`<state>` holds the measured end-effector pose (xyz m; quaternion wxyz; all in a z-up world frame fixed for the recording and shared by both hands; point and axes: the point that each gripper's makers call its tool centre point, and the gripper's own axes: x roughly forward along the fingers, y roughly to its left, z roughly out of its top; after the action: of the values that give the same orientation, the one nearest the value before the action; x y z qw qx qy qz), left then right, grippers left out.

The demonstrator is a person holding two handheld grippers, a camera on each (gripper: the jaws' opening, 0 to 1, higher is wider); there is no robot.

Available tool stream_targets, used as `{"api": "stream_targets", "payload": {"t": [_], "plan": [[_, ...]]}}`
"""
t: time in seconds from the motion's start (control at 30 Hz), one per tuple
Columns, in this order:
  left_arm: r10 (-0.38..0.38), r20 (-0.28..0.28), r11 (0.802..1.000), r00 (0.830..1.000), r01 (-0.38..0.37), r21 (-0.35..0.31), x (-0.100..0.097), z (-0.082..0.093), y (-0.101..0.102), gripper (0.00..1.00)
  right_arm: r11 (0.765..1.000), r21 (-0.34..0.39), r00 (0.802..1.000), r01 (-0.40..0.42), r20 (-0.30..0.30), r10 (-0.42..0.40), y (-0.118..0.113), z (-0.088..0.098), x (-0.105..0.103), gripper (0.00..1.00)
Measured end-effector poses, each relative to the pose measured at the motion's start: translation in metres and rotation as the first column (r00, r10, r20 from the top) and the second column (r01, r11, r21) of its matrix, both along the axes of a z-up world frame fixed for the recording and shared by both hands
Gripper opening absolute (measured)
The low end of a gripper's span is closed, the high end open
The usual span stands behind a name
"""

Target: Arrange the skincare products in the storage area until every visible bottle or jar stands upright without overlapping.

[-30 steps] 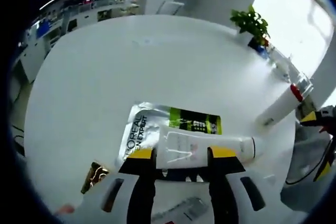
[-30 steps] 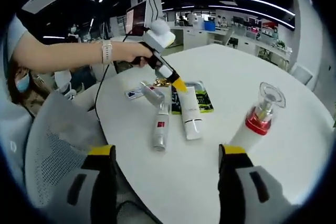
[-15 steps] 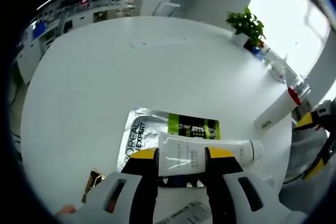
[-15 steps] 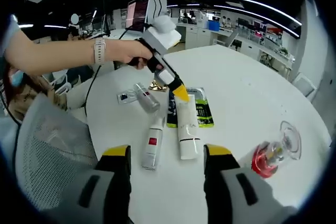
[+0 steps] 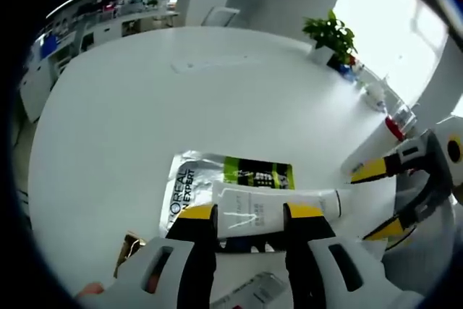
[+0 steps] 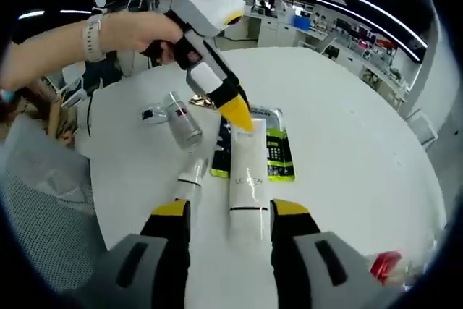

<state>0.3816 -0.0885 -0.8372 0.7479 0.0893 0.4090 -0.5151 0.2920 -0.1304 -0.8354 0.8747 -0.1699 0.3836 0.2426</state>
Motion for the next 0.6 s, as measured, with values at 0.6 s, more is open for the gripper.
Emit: {"api": "stream_targets", "payload": {"t": [0.6], "plan": [[-0.008, -0.011, 1.000, 1.000, 0.008, -0.009, 0.006, -0.002, -0.004, 0.32, 0.997, -0.070, 0.993, -0.029, -0.117, 0.021, 0.002, -0.035, 0.036, 0.41]]}}
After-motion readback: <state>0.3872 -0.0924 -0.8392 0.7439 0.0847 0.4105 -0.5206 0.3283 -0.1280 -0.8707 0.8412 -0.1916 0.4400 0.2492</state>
